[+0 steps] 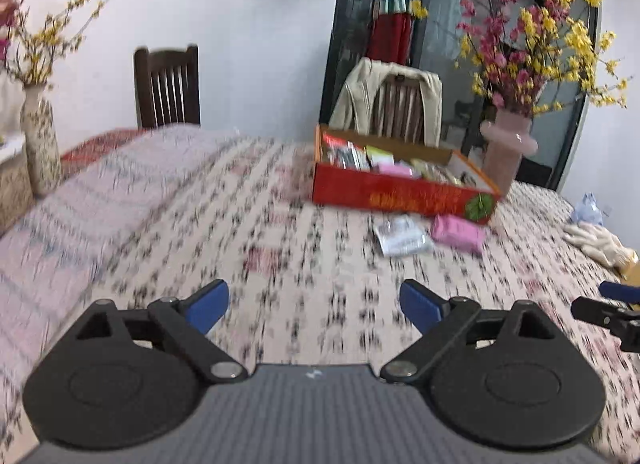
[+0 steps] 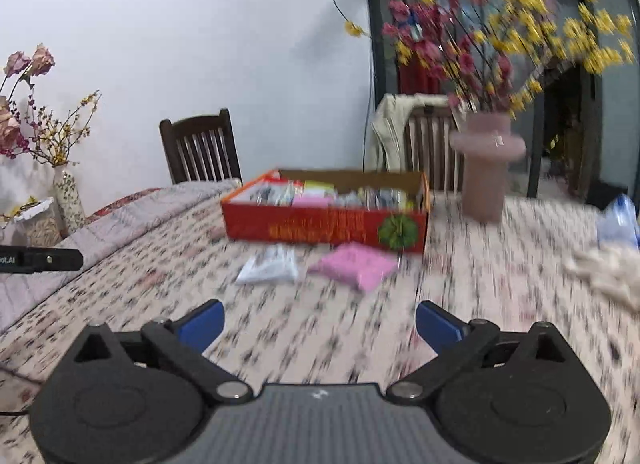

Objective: Organize snacks
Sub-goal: 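Open both grippers in the box and move them back over the table, then grasp a white packet with the left gripper while the right grasps a pink packet, then carry both held packets over the red box and lower them in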

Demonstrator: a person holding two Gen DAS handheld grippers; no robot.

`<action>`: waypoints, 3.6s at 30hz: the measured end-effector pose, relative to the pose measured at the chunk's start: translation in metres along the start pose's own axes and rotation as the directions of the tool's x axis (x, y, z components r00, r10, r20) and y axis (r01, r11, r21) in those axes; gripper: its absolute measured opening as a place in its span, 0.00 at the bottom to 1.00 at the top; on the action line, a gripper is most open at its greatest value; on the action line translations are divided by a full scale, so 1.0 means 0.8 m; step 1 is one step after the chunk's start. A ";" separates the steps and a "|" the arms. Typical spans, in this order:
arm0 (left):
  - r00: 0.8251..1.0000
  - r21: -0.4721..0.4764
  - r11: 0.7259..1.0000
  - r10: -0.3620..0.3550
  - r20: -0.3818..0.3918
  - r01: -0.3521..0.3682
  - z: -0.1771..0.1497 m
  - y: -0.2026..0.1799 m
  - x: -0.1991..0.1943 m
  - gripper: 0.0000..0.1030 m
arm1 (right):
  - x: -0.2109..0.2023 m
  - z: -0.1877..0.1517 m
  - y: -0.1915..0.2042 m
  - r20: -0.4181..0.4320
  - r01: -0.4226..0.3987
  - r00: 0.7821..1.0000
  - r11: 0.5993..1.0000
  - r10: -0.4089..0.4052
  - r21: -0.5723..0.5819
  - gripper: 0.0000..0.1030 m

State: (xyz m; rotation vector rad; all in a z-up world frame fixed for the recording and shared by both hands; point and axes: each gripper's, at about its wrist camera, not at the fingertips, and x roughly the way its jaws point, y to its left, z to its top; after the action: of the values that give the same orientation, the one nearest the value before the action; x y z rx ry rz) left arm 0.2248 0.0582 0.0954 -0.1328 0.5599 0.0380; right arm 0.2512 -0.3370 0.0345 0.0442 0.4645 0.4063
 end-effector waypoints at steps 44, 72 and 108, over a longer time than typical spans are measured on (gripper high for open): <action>0.909 0.402 0.825 -0.295 -0.292 0.397 0.078 -0.113 0.350 0.80 | 0.236 0.076 -0.058 -0.227 0.059 0.970 0.989 -0.090 -0.138 0.99; 0.982 0.078 0.981 -0.173 -0.070 0.178 0.056 -0.034 0.145 0.36 | 0.168 0.010 -0.008 -0.241 -0.111 0.968 0.984 0.075 -0.140 0.59; 0.962 0.111 0.958 -0.272 0.039 0.266 0.247 -0.067 0.284 0.36 | 0.217 0.165 -0.032 -0.018 -0.102 0.995 0.993 0.101 -0.059 0.59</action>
State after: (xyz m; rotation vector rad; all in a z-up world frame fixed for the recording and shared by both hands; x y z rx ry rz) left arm 0.5251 0.0317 0.1463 -0.1047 0.4850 -0.2523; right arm 0.4610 -0.2860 0.0750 0.0064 0.4653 0.5207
